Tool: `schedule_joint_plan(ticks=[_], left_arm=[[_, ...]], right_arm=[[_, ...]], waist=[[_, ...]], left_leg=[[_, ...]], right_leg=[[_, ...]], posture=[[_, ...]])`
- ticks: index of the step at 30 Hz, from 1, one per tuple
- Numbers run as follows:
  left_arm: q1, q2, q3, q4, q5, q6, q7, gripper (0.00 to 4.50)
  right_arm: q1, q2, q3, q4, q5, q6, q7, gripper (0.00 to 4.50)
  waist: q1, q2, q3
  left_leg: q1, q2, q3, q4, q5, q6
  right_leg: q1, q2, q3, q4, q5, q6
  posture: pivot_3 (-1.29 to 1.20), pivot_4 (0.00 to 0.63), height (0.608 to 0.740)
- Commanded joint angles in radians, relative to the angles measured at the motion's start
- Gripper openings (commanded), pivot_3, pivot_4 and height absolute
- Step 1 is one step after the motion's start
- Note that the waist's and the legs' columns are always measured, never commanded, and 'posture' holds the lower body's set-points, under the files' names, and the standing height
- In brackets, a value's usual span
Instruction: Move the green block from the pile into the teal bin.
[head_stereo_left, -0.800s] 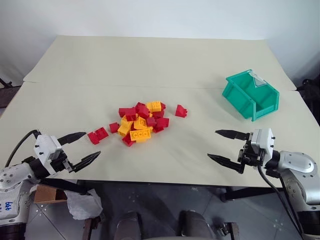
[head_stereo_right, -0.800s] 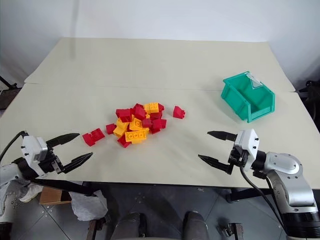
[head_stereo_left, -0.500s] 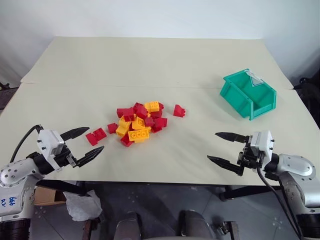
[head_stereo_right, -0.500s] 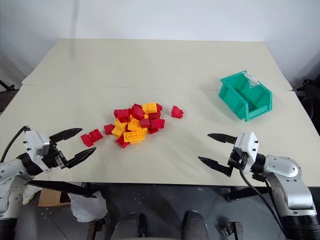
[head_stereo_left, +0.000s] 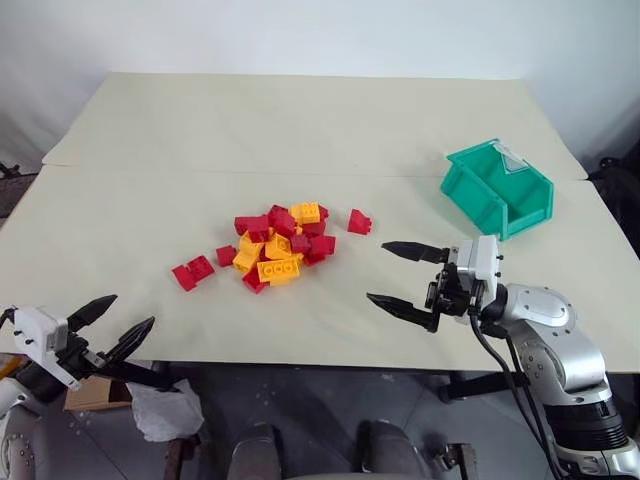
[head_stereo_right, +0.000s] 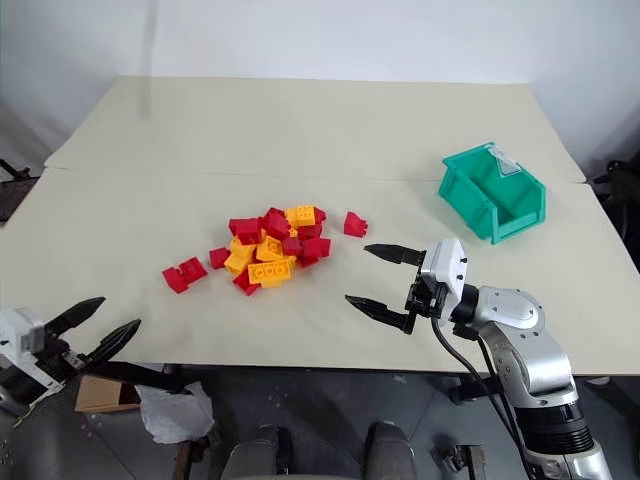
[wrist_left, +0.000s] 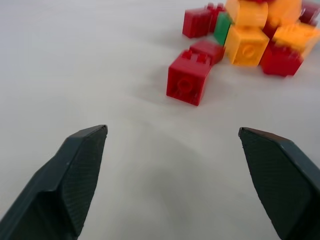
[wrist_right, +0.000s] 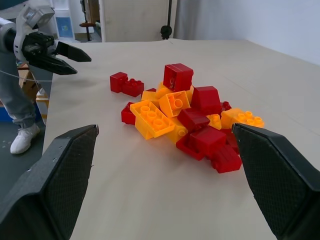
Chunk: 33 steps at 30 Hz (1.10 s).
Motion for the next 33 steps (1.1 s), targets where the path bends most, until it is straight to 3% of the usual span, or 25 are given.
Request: schedule_joint_plan(ticks=[1,4,8,11,12,21,27,33], left_arm=[[0.019,0.034,-0.045,-0.124,-0.042,0.038,-0.079,3.31],[-0.007,0.045,-0.098,-0.185,-0.056,0.079,-0.101,2.41],[-0.114,0.07,-0.27,-0.248,-0.003,0.1,-0.158,1.17],[-0.275,0.034,-0.411,-0.207,0.052,0.106,-0.156,0.18],[-0.332,0.013,-0.449,-0.182,0.071,0.102,-0.147,0.06],[-0.659,-0.115,-0.599,0.134,0.255,0.076,-0.032,0.06],[-0.805,-0.174,-0.515,0.321,0.334,0.045,0.223,0.06],[-0.838,-0.152,-0.454,0.429,0.352,-0.003,0.296,0.06]], right_arm=[[0.026,-0.027,-0.057,-0.014,0.007,-0.027,0.012,4.5],[0.047,-0.038,-0.079,-0.016,0.008,-0.028,0.012,4.5],[0.076,-0.05,-0.099,-0.023,0.0,-0.035,0.008,4.5],[0.097,-0.051,-0.111,-0.047,-0.006,-0.038,-0.009,4.5],[0.106,-0.05,-0.118,-0.059,-0.005,-0.036,-0.02,4.5],[0.184,-0.056,-0.153,-0.142,-0.001,-0.018,-0.082,4.5],[0.201,-0.043,-0.144,-0.166,-0.003,-0.017,-0.117,4.5],[0.188,-0.029,-0.114,-0.161,-0.01,-0.025,-0.131,4.5]], waist=[[0.003,0.0,0.0],[0.004,0.0,0.0],[0.004,0.0,0.0],[0.005,0.0,0.0],[0.006,0.0,0.0],[0.007,0.0,0.0],[0.017,0.0,0.0],[0.015,0.0,0.0]], left_leg=[[0.0,0.0,0.0,0.0,0.0,0.0],[0.0,0.0,0.0,-0.001,0.0,0.0],[0.0,0.0,0.0,0.0,0.0,-0.001],[0.0,0.0,0.0,0.0,0.0,-0.001],[0.0,0.0,0.0,0.0,0.0,-0.001],[0.0,-0.001,0.0,0.001,0.0,-0.001],[-0.001,-0.001,0.0,0.002,0.0,0.0],[-0.001,-0.001,0.0,0.001,0.0,0.0]], right_leg=[[0.0,0.0,0.0,0.0,0.0,0.0],[0.0,0.0,0.0,0.0,0.0,0.0],[0.0,0.0,0.0,0.0,0.0,0.0],[0.0,0.0,0.0,0.0,0.0,0.0],[0.0,0.0,0.0,0.0,0.0,0.0],[0.0,0.0,0.0,0.0,0.0,0.0],[0.0,0.0,0.0,-0.001,0.0,0.001],[0.0,0.0,0.0,-0.001,0.0,0.001]], posture=[[0.0,0.15,0.74],[0.0,0.15,0.74],[0.0,0.15,0.74],[0.0,0.15,0.74],[0.0,0.15,0.74],[0.0,0.15,0.74],[0.0,0.15,0.74],[0.0,0.15,0.74]])
